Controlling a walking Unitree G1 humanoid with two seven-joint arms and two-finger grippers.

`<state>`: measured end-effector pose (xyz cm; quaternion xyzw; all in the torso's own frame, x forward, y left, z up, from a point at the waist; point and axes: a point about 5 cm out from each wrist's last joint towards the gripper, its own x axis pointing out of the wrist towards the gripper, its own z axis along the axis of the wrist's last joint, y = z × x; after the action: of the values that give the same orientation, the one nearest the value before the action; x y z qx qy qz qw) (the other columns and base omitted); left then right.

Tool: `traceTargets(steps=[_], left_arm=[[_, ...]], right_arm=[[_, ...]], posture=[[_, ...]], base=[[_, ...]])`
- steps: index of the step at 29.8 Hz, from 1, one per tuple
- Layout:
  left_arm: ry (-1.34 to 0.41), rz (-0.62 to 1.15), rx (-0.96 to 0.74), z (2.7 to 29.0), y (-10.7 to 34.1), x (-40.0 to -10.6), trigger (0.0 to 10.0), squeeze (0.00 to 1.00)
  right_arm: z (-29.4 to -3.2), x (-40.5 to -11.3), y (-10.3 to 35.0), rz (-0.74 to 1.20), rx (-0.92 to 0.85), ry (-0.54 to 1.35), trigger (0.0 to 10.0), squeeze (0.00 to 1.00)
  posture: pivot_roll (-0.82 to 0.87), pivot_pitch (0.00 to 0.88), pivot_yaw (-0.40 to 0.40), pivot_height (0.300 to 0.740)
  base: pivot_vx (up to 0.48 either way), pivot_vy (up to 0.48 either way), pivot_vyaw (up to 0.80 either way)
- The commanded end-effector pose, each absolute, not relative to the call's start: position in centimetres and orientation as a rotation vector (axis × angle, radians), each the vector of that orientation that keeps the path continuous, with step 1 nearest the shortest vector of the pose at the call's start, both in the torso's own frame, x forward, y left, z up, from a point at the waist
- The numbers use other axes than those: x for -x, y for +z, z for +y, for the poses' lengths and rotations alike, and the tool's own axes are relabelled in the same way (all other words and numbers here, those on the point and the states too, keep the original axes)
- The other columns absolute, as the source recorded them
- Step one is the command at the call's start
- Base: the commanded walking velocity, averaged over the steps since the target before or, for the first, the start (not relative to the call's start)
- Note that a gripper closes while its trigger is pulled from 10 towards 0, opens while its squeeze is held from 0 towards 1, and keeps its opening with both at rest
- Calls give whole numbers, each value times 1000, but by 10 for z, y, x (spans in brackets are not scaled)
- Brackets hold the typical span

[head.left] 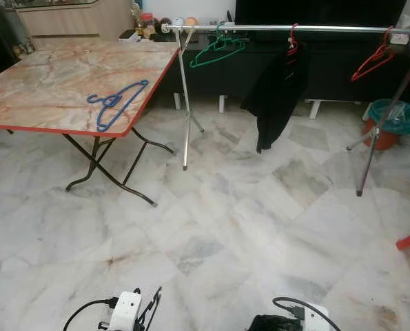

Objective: Hang hanger

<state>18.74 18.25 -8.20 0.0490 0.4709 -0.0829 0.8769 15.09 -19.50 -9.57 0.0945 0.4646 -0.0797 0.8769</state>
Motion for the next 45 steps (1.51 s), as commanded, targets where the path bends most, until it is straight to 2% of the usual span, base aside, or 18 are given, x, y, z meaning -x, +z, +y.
traceTargets(steps=[1,8,10,13,25,31,45], left_arm=[[-154,994,-109,187,-84,-183,10000,0],[-82,1001,-125,204,-84,-177,10000,0],[-32,1005,-133,227,-83,-168,10000,0],[-20,985,-124,233,-82,-167,10000,0],[-56,926,-61,215,-78,-182,10000,0],[-71,935,-65,211,-80,-180,10000,0],[-55,963,-54,214,-83,-174,10000,0]], right_arm=[[-196,-148,-97,984,-178,-164,10000,0],[-209,-141,-98,1001,-162,-210,10000,0],[-218,-136,-98,1002,-180,-248,10000,0],[-222,-136,-96,984,-199,-270,10000,0],[-230,-142,-93,956,-203,-273,10000,0],[-239,-132,-94,972,-196,-288,10000,0],[-229,-130,-96,974,-202,-274,10000,0]], posture=[[-5,3,63,740],[-4,7,60,740],[-7,9,57,740],[-9,7,58,740],[-13,4,55,740],[-10,4,54,740],[-7,11,59,740]], base=[[0,0,0],[0,0,0],[0,0,0],[0,0,0],[0,0,0],[0,0,0],[0,0,0]])
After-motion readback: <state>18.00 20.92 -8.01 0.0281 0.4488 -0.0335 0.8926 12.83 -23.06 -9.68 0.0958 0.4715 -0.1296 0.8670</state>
